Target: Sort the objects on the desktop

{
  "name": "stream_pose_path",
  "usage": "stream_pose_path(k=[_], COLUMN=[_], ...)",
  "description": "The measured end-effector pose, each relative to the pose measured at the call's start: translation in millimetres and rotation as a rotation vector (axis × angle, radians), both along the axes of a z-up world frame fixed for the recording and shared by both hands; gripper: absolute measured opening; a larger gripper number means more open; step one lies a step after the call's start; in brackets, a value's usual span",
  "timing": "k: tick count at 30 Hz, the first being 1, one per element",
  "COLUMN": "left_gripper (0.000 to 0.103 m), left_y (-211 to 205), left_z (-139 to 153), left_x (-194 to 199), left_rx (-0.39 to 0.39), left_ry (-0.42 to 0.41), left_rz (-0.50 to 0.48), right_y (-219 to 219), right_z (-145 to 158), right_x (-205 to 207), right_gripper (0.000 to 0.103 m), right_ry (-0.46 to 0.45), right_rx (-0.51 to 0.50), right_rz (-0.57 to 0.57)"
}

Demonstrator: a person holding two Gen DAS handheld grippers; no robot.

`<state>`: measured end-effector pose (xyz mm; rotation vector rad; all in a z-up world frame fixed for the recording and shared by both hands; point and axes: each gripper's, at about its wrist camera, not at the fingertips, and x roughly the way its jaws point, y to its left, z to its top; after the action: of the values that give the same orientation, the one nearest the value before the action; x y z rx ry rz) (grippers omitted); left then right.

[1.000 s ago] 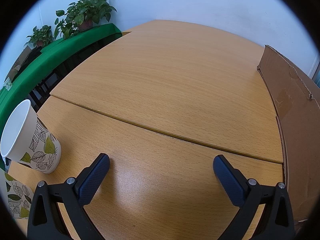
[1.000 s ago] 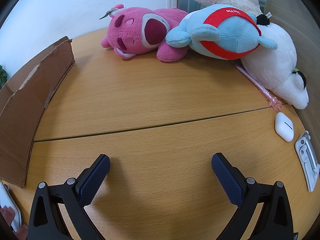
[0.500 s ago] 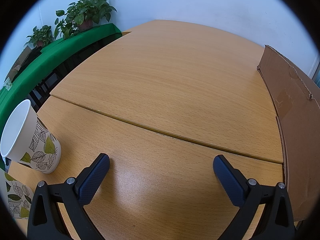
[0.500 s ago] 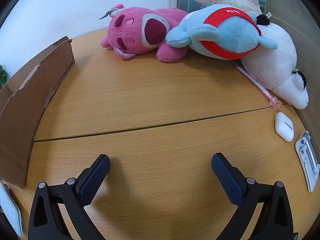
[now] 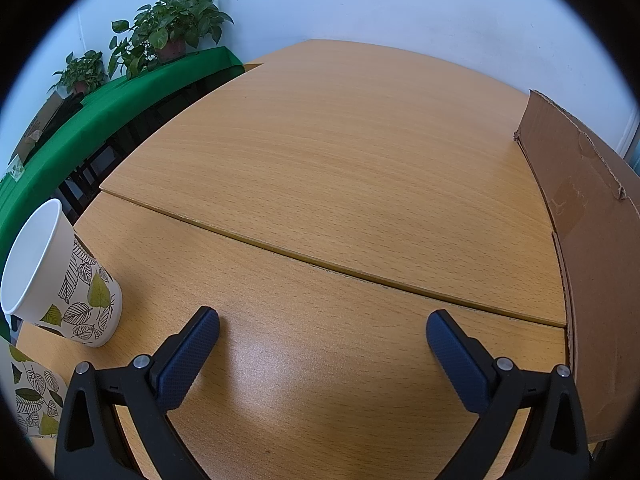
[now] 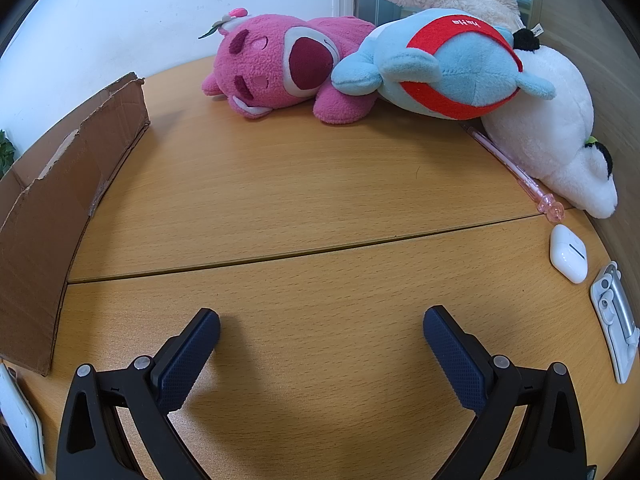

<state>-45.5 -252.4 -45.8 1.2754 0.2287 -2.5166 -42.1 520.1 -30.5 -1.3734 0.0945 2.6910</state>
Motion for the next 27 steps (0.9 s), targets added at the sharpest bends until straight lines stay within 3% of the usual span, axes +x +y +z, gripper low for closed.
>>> stream_pose_path(k=[9,14,16,19,23,27], left_gripper=[0.103,0.103,0.102,0.101,0.102,0.102], left_y=[0,4,15,45,97,144], left_z=[0,0,6,42,108,150], left_x=[0,3,15,50,114,170], left_rx=[0.000,-0.005,-0.030,-0.050,-0.051,0.071], left_ry=[0.000,0.000,0.008,0.103,0.261,0.337], left_rz=[0.001,-0.007,-0.025,-0.103,-0.254,-0.430], right_y=[-3,-13,-25,-51,-98,-149], right_z=[1,1,5,33,98,145], right_x=[0,24,39,72,131,183], right_gripper=[0.103,0.103,0.103,0.103,0.103,0.103], right_ry=[0.000,-0.017,-0.015,0.065,0.241,0.372], right_rx=[-0.001,0.005,0.052,0.081,0.064,0.064], right_rz=[-0.055,-0.084,-0.076,-0.010,0.141,0.303])
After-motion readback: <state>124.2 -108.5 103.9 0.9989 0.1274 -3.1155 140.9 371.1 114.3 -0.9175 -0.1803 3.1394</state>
